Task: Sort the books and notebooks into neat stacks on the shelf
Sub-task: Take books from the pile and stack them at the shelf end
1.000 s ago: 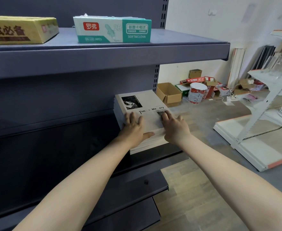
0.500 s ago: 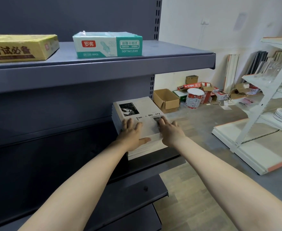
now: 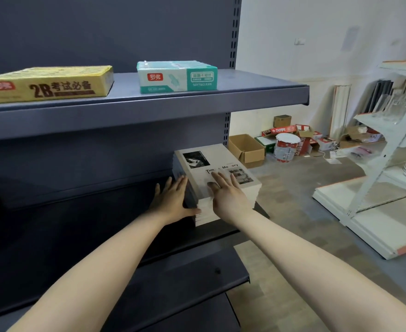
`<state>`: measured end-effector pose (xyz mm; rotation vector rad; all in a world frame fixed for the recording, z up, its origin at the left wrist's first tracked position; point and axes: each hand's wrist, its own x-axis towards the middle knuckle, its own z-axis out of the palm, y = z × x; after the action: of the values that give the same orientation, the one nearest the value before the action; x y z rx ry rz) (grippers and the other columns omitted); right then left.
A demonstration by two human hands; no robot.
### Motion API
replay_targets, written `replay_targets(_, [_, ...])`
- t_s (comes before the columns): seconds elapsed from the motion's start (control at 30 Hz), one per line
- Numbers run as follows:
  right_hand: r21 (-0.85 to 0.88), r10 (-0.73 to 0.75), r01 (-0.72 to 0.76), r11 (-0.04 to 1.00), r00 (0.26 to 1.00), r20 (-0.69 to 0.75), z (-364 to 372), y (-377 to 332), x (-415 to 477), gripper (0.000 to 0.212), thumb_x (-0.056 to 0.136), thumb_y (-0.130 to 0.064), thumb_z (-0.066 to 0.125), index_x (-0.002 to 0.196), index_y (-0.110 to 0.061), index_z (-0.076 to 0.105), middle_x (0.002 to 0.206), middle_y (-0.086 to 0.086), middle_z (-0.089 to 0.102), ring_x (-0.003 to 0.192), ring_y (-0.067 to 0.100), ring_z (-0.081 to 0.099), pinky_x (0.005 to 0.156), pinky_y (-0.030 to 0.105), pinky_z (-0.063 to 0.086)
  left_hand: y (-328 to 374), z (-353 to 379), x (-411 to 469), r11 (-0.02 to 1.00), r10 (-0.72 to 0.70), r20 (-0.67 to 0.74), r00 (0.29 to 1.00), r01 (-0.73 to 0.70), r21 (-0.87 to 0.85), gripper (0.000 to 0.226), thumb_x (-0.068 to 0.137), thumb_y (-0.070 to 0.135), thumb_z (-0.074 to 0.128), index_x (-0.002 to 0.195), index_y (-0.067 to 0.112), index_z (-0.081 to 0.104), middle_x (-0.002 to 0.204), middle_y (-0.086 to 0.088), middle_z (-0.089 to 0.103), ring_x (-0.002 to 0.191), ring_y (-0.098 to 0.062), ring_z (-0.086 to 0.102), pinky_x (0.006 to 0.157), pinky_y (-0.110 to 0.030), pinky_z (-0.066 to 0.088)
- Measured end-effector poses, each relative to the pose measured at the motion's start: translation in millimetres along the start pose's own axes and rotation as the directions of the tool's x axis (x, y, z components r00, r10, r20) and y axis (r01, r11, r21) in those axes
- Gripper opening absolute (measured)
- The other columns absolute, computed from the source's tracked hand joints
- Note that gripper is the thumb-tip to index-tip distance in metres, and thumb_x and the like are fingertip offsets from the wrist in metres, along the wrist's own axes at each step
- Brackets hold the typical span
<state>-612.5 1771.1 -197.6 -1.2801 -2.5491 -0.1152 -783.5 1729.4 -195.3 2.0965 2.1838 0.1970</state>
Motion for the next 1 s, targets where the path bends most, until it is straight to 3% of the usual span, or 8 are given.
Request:
replay_targets(0.17, [0.101,-0.068,0.063,0.993,0.997,0.038,-2,-40,17,0.054,0.088,-0.012,0.047,0.142,-0.011,0.039,0.157,0.007,0.015,0.146,0.021,0.006,0.119,0.034,-0.002,-40,-9,-22,0.997,-0.049,-0.039,0.998,0.051,0.050,0.101,0.081,0.064,0.055,0.151,0.016,0.001,0.159,0.000,0.004,0.146,-0.025,-0.002,0.116,-0.049,0.000])
replay_targets(0.37, [0.184,-0.161,0.164,0.969,0.986,-0.031,1,-105,36,0.048,0.094,-0.017,0.040,0.142,-0.016,0.040,0.156,0.005,0.021,0.145,0.019,0.011,0.117,0.031,-0.003,-108,-23,-64,0.986,-0.135,-0.100,0.986,0.143,0.081,0.096,0.084,0.065,0.050,0.151,0.018,0.001,0.159,-0.001,0.005,0.146,-0.025,-0.001,0.118,-0.045,-0.001])
replay_targets(0.83, [0.278,-0.375,0.385,0.880,0.923,-0.090,15,-304,68,0.041,0.101,-0.029,0.030,0.135,-0.014,0.047,0.150,0.007,0.032,0.141,0.021,0.022,0.119,0.035,0.003,-264,-82,-194,0.917,-0.332,-0.184,0.925,0.362,0.167,0.082,0.088,0.060,0.046,0.151,0.020,0.012,0.159,0.001,0.008,0.146,-0.020,0.001,0.117,-0.036,0.001])
replay_targets(1.0, [0.295,-0.442,0.439,0.849,0.895,-0.062,13,-382,73,0.043,0.101,-0.030,0.029,0.138,-0.015,0.044,0.151,0.006,0.031,0.141,0.020,0.022,0.119,0.036,0.003,-312,-103,-245,0.901,-0.399,-0.202,0.894,0.424,0.096,0.081,0.089,0.053,0.051,0.151,0.019,0.011,0.159,0.000,0.006,0.146,-0.020,-0.001,0.117,-0.034,-0.001])
